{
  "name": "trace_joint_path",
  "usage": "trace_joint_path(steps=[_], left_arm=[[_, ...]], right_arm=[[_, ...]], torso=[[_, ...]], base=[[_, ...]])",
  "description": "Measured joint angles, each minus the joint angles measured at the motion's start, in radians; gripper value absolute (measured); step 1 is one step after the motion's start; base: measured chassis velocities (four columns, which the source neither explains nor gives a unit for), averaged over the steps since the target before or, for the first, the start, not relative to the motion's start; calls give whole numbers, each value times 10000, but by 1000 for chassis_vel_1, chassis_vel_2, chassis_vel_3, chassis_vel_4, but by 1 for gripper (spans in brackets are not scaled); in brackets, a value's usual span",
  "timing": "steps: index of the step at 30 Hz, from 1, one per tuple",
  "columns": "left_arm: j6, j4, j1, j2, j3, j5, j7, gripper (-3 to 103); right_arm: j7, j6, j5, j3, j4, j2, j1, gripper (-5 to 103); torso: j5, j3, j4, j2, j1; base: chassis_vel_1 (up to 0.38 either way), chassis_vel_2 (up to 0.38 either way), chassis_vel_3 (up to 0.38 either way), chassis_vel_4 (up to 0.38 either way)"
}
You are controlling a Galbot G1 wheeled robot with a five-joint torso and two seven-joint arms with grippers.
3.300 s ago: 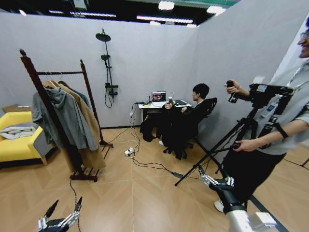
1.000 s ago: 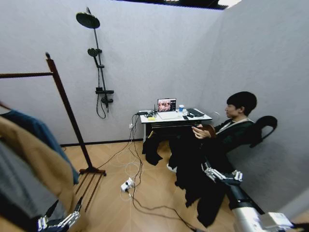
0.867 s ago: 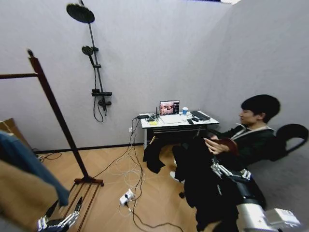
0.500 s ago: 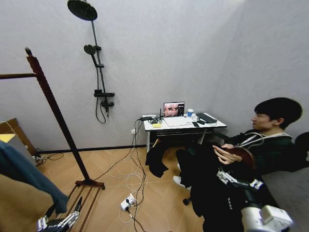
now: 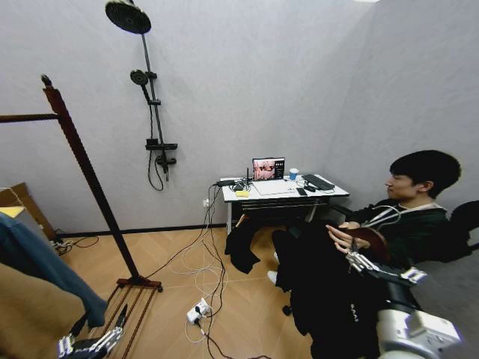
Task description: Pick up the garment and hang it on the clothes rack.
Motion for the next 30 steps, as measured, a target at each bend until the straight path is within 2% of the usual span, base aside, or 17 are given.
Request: trace_joint_path(steps=[3,4,5,8,11,13,17,21,23,25,26,30], left_arm=[[0,0,0,0,0,1,0,100],[0,0,0,0,0,0,0,100],[0,0,0,0,0,0,0,100],[0,0,0,0,0,0,1,100],[0,0,0,0,0,0,1,100],[0,0,0,0,0,0,1,100],[0,0,0,0,0,0,1,100],[0,0,0,0,0,0,1,100],[0,0,0,0,0,0,1,100],[0,0,0,0,0,0,1,100],[0,0,0,0,0,0,1,100],[0,0,0,0,0,0,1,100]], right_arm=[[-27,48,-14,165,-1,70,29,100],[-191,164,419,271,-4,27,84,100],[-191,164,419,271,-4,27,84,100],[-1427,933,2627,322,-5,-143,506,100],[-1610,978,2829,355,-5,-146,666,100],[-1667,598,3190,416,-7,-157,748,100],[-1124,-115,2881,503,-11,-113,543,100],[-692,-434,2743,688,-11,-26,418,100],[-735,-498,2888,957,-13,33,313,100],[-1414,-309,3372,1481,-13,5,222,100],[-1414,-309,3372,1481,-13,5,222,100],[-2977,150,4370,2126,-53,-331,376,101]], torso=[[0,0,-1,0,0],[0,0,-1,0,0],[0,0,-1,0,0],[0,0,2,0,0],[0,0,3,-1,1],[-1,0,2,-1,0],[0,0,1,-1,0],[0,0,1,-1,1],[1,0,0,-1,0],[2,0,-1,0,0],[2,0,-1,0,0],[-1,0,1,-1,0]], base=[[0,0,0,0],[0,0,0,0],[0,0,0,0],[0,0,0,0],[0,0,0,0],[0,0,0,0],[0,0,0,0],[0,0,0,0],[0,0,0,0],[0,0,0,0],[0,0,0,0],[0,0,0,0]])
